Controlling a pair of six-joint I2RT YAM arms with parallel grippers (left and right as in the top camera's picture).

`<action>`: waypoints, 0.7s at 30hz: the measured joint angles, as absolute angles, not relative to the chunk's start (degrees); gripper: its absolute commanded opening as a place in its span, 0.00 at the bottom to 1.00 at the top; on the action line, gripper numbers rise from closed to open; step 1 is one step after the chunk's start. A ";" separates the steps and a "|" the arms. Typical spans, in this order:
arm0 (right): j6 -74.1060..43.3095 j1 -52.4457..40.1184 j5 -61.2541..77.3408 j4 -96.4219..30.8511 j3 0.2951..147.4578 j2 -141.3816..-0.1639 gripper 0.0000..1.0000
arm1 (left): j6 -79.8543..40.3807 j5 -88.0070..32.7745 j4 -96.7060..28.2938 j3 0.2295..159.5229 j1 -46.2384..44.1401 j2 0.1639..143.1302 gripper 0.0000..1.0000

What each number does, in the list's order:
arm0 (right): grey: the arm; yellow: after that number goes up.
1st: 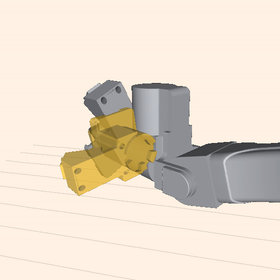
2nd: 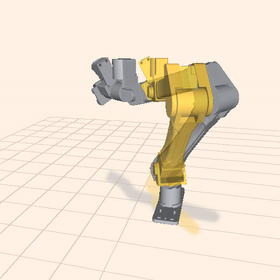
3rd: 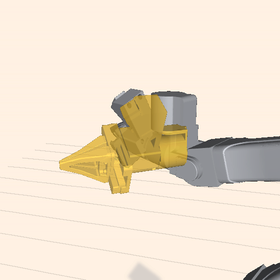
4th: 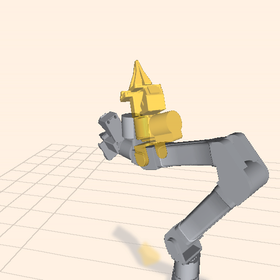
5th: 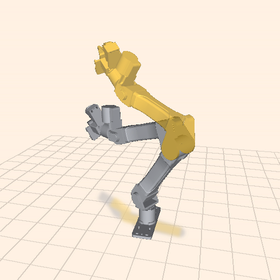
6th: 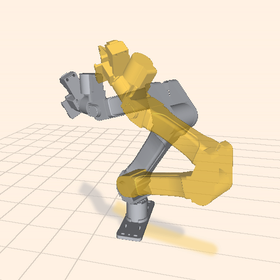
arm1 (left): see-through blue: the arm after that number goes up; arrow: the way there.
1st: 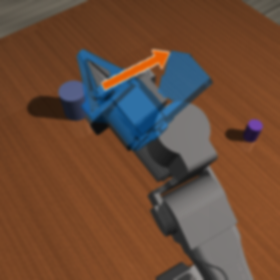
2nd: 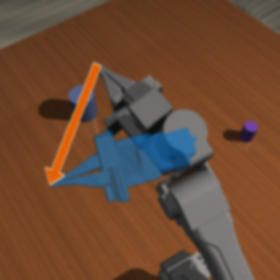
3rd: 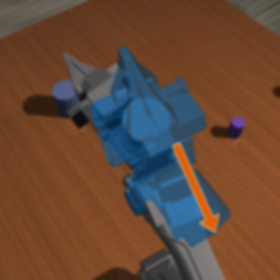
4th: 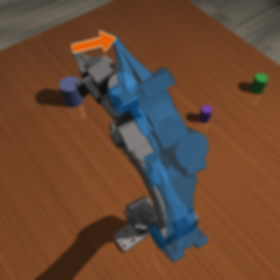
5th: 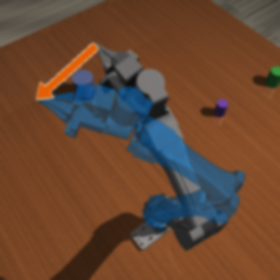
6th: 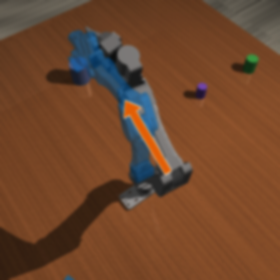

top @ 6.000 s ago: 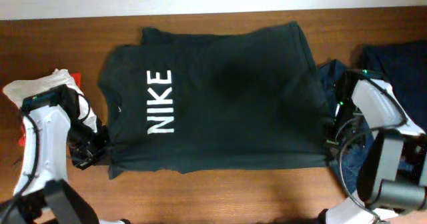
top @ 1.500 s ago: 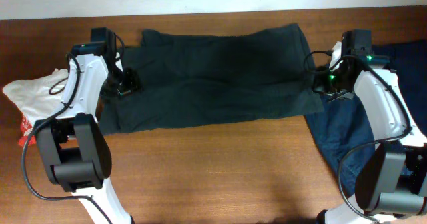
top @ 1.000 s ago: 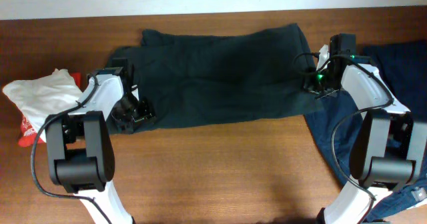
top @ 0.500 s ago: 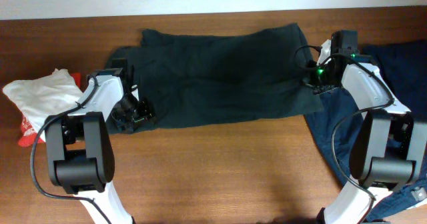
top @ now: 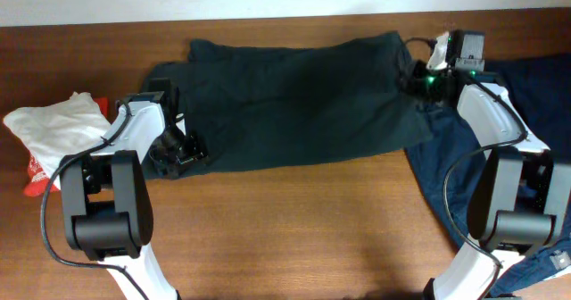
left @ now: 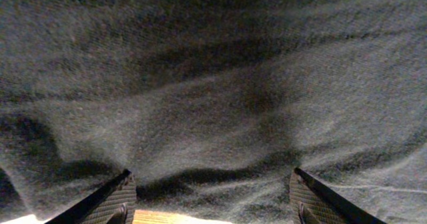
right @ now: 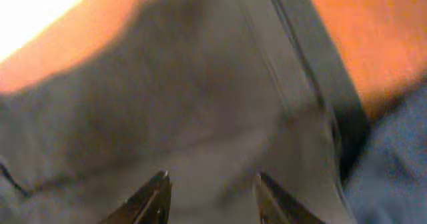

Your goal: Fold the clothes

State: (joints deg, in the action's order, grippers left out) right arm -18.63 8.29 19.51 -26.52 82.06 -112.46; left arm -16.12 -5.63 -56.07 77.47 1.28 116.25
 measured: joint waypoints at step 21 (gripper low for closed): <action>-3.57 19.38 8.32 -39.40 82.89 -120.64 0.09 | -16.12 -5.61 -55.88 77.34 1.23 116.14 0.73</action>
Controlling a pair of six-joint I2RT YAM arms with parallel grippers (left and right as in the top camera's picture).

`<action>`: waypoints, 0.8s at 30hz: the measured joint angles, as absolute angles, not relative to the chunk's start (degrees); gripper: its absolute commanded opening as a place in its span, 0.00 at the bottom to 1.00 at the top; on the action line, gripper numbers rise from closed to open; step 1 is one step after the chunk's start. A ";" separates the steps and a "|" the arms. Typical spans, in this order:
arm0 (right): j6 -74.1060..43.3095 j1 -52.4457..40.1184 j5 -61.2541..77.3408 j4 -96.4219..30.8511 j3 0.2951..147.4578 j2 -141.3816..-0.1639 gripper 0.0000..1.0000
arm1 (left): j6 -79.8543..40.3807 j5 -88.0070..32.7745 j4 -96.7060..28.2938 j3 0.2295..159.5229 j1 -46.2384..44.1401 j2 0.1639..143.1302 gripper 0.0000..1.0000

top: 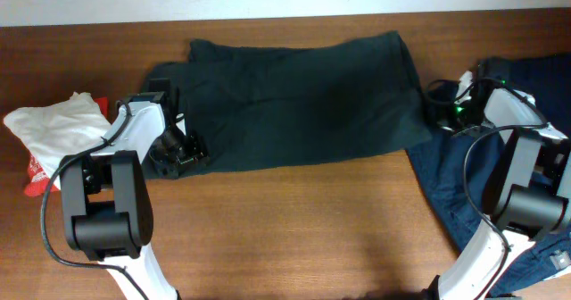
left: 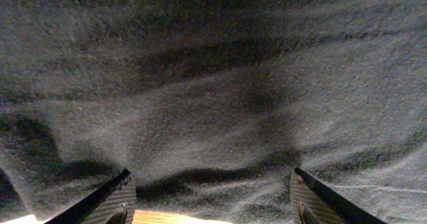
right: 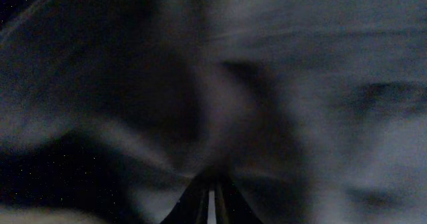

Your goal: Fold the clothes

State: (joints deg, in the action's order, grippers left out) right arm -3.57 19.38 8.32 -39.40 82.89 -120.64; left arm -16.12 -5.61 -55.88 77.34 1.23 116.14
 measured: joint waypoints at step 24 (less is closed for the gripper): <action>0.91 12.38 9.91 -53.87 85.06 -119.20 0.62 | -16.14 -6.04 -55.70 77.34 1.08 116.03 0.80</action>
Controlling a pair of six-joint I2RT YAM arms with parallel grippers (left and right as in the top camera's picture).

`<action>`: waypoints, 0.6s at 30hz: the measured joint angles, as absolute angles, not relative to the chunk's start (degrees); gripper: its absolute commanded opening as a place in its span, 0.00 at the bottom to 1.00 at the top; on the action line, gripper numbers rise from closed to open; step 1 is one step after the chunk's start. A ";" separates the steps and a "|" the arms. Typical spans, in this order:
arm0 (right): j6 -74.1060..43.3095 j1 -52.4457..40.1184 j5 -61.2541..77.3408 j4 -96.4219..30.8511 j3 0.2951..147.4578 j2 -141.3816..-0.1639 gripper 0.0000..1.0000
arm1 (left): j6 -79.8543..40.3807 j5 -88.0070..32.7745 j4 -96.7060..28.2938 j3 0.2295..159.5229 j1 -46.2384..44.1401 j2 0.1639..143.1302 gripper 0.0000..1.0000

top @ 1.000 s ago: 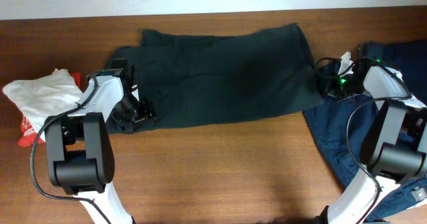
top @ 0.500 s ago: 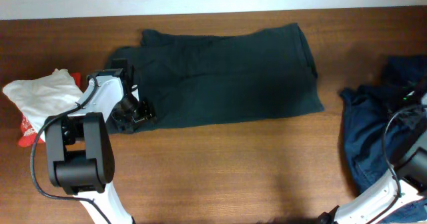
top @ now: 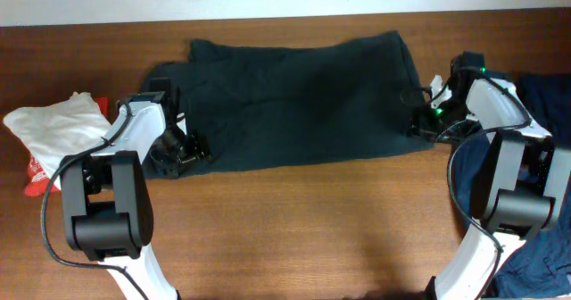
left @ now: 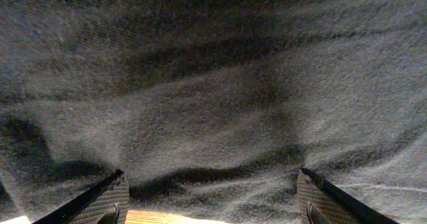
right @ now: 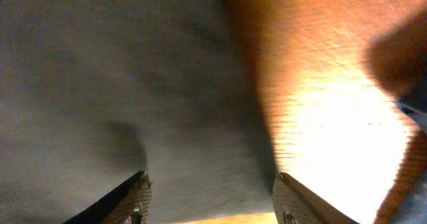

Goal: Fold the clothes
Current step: 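Regrasp the shirt's right edge with the right gripper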

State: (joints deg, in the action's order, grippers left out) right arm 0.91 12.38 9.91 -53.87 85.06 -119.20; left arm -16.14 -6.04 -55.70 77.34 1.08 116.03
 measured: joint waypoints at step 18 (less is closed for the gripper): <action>-6.66 12.34 3.77 -63.96 80.47 -118.56 0.04 | -16.67 -2.74 -57.89 73.52 0.97 114.54 0.67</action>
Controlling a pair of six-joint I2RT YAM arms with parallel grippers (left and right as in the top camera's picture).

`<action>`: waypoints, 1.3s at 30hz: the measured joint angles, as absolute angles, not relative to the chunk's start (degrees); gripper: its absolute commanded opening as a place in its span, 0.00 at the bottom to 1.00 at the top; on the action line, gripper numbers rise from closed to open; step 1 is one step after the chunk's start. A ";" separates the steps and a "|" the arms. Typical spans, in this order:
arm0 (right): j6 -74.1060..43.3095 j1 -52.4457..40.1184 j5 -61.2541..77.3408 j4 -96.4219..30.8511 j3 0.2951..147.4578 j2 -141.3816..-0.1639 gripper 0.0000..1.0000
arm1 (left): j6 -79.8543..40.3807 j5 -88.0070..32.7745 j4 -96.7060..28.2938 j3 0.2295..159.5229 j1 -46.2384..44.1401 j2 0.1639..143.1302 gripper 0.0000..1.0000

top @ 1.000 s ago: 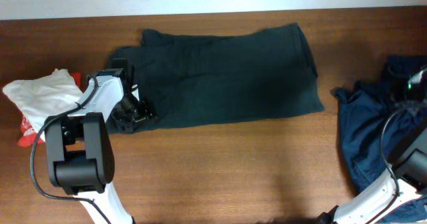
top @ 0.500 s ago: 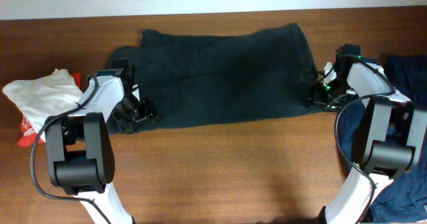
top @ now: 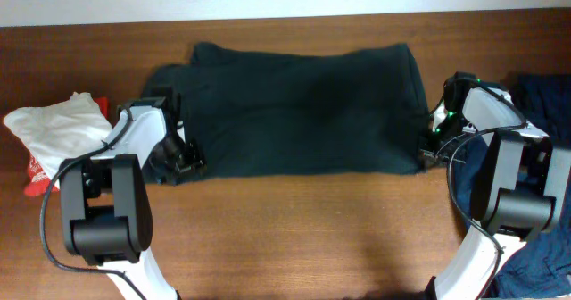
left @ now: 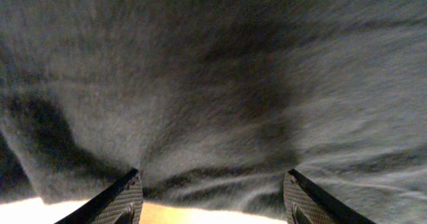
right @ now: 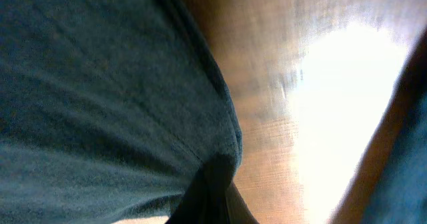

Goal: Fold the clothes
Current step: 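Regrasp the shirt's right edge with the right gripper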

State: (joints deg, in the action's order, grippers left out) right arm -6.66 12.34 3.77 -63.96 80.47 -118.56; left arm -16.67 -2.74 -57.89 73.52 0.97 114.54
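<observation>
A dark green garment (top: 294, 104) lies spread flat across the back of the wooden table (top: 294, 237). My left gripper (top: 185, 162) sits at its lower left corner. In the left wrist view the left gripper (left: 213, 207) is open, its fingers wide apart, with the cloth's hem (left: 213, 177) lying between them. My right gripper (top: 426, 151) is at the garment's lower right corner. The right wrist view shows the right gripper (right: 212, 197) shut on that corner of the cloth (right: 100, 84), with bare wood beside it.
A crumpled white cloth with a red patch (top: 49, 126) lies at the far left. Blue jeans (top: 544, 86) lie at the right edge behind my right arm and show again at the lower right (top: 535, 264). A pale wall runs along the back.
My right gripper was open over the garment's right edge; now it is shut on the lower right corner. The garment's right side has been drawn out squarer. The left gripper has shifted slightly and stays open.
First my right gripper was open at the garment's upper right corner. Then it was shut, over by the jeans. Then it stood open at the lower right edge, and now it grips that corner. The left gripper stayed open at the lower left corner throughout.
</observation>
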 measured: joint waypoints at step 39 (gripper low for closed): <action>-11.99 12.56 4.60 -73.91 90.96 -107.31 0.69 | -7.27 -13.56 -27.29 101.62 2.90 132.44 0.60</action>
